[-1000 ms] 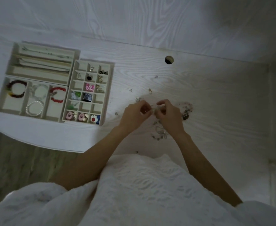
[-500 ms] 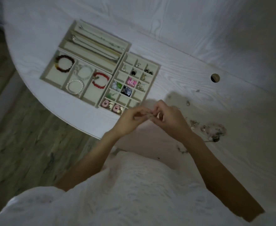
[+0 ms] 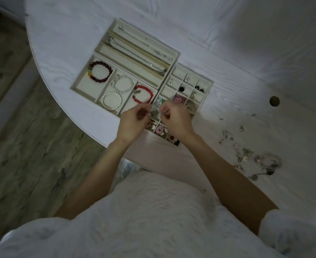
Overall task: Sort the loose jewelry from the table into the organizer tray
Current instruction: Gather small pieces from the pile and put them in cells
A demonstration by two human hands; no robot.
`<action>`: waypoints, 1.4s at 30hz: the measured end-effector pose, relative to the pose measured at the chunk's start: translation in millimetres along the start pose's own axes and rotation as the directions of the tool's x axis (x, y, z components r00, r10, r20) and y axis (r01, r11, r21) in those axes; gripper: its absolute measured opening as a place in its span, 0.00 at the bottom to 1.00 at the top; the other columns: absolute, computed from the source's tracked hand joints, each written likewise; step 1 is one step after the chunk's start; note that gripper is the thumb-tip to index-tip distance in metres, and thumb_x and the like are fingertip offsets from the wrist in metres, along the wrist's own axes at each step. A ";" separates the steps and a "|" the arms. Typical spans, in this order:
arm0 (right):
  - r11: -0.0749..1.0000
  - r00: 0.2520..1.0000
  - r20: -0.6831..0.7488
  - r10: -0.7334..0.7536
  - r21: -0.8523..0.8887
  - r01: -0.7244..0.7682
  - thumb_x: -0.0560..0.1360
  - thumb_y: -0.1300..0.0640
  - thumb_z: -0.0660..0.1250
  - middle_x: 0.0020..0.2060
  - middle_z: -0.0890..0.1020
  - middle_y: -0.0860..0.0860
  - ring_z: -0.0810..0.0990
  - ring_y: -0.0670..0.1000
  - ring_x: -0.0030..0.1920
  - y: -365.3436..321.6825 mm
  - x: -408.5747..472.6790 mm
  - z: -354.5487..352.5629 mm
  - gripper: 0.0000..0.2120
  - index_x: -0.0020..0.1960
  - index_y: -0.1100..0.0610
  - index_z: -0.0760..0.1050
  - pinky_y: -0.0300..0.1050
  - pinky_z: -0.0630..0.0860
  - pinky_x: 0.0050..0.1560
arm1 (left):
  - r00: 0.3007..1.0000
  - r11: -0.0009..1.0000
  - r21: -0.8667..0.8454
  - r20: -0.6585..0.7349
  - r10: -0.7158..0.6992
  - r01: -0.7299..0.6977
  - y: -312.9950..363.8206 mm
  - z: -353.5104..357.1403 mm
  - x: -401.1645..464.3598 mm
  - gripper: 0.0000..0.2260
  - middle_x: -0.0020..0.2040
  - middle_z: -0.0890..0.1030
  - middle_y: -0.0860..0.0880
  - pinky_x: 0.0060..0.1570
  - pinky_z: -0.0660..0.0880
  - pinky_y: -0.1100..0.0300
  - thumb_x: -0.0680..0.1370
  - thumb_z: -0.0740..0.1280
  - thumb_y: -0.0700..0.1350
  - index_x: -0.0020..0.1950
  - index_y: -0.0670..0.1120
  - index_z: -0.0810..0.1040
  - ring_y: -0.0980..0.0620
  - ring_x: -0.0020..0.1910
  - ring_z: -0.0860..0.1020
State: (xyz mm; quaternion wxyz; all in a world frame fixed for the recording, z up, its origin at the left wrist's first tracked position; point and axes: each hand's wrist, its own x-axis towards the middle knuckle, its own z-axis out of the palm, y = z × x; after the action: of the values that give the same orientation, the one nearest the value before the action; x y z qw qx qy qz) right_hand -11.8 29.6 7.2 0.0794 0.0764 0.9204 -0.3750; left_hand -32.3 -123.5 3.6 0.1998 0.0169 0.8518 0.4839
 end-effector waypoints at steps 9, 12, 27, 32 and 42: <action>0.971 0.999 -0.040 -0.032 -0.239 0.022 0.72 0.65 0.67 0.50 0.77 0.54 0.77 0.53 0.46 12.9 1.4 4.7 0.06 0.48 0.58 0.77 0.43 0.73 0.43 | 0.972 0.945 0.236 0.105 0.208 -0.228 -11.3 -11.5 -10.6 0.21 0.60 0.80 0.47 0.53 0.77 0.55 0.76 0.65 0.36 0.69 0.47 0.71 0.49 0.55 0.79; 0.951 0.996 -0.060 -0.073 -0.304 0.051 0.72 0.62 0.68 0.46 0.77 0.54 0.76 0.53 0.46 12.9 -0.1 6.0 0.03 0.44 0.58 0.80 0.41 0.71 0.41 | 0.957 0.909 0.311 0.008 0.288 -0.276 -16.3 -11.8 -8.6 0.17 0.55 0.80 0.45 0.47 0.77 0.56 0.74 0.68 0.34 0.62 0.43 0.77 0.46 0.50 0.79; 0.832 0.973 -0.062 -0.221 -0.533 0.155 0.74 0.59 0.66 0.41 0.77 0.56 0.75 0.56 0.43 8.8 2.5 14.5 0.07 0.42 0.60 0.82 0.48 0.71 0.42 | 0.884 0.663 0.613 0.135 0.448 -0.430 -11.7 -6.4 15.0 0.05 0.42 0.82 0.45 0.33 0.73 0.57 0.70 0.74 0.40 0.44 0.45 0.83 0.42 0.40 0.79; 0.871 0.971 -0.087 -0.224 -0.464 0.160 0.74 0.60 0.66 0.38 0.76 0.56 0.74 0.56 0.41 11.8 3.5 13.7 0.08 0.41 0.61 0.82 0.46 0.70 0.39 | 0.929 0.848 0.400 0.021 0.370 -0.348 5.2 -6.2 17.8 0.07 0.43 0.84 0.47 0.39 0.73 0.65 0.74 0.71 0.42 0.51 0.44 0.83 0.51 0.37 0.81; 0.876 0.949 -0.158 -0.272 -0.448 0.177 0.71 0.62 0.68 0.35 0.76 0.56 0.75 0.56 0.37 18.2 1.7 17.0 0.04 0.39 0.62 0.81 0.47 0.72 0.38 | 0.888 0.674 0.631 0.057 0.456 -0.385 -13.6 -1.0 20.8 0.04 0.46 0.78 0.44 0.37 0.73 0.54 0.74 0.69 0.42 0.47 0.45 0.83 0.42 0.46 0.75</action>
State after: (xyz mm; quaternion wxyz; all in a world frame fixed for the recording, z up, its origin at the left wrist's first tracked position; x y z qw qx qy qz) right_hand -8.4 30.7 -17.4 -0.0506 -0.0106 0.9858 -0.1597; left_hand -49.6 -126.9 -14.0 0.0206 0.2523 0.9452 0.2061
